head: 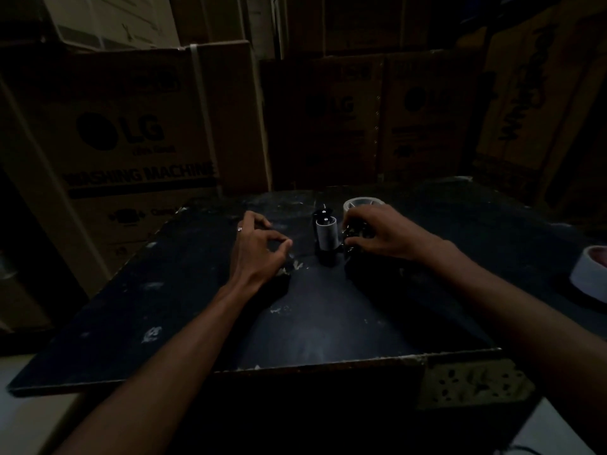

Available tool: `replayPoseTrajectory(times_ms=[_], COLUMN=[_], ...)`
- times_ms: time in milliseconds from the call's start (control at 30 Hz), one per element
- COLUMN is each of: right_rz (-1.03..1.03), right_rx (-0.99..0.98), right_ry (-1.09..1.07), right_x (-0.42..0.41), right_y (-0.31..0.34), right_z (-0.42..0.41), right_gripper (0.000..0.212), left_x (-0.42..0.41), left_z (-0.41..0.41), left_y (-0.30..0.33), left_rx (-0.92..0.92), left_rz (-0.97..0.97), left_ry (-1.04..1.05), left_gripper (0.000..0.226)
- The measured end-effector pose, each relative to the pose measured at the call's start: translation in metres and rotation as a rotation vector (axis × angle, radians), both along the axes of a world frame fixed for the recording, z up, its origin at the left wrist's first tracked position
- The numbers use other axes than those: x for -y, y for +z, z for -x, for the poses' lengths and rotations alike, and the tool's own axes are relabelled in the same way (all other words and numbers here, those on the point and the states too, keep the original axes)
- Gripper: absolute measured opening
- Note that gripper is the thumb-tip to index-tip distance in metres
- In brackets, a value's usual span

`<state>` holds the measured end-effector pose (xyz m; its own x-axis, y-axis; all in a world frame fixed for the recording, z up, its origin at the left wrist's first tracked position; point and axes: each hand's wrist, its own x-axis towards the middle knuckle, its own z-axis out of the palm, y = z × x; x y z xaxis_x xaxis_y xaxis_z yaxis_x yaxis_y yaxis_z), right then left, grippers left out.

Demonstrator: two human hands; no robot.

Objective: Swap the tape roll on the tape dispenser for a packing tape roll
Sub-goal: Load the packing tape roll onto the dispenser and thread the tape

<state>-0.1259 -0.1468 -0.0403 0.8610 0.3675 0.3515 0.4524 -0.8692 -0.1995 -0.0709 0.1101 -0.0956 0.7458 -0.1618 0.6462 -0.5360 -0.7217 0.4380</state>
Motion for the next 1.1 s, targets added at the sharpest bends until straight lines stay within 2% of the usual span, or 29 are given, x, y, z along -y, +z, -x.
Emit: replayPoseTrajectory(times_ms=[67,200,367,533,833,1100], right_rz=[0.008,0.024,0.023,0.018,-0.032,-0.078], right_rx=[0.002,-0.034,-0.055,-0.009,-0.038,0.056], right_ry=[-0.003,-0.038,-0.049,-0.046,-0.073,-0.220], right_x=[0.001,0.001,-0.003,-0.006,-0.010,-0.021], right_y=[-0.001,-0.006,-0.001,0.000,-0.003,-0.010], right_z=[-0.004,-0.011,-0.014,-0.016,-0.027,-0.025], right_gripper=[0.032,0.020,0.016,0.020,0.014,0.010], left_x=[0.001,0.003,0.003,0.003,0.000,-0.002], left_z=[0.000,0.000,0.001,0.003,0.005,0.005], left_y=[0.000,0.001,0.002,0.003,0.003,0.000], left_rx=[0.015,0.024,0.024,0.001,0.002,0.021], left_rz=[0.004,0.012,0.013,0.005,-0.039,-0.074], left_ry=[0.007,0.010,0.004,0.002,-0.019,-0.021], left_gripper=[0.017,0.018,0.017,0.016,0.018,0.014])
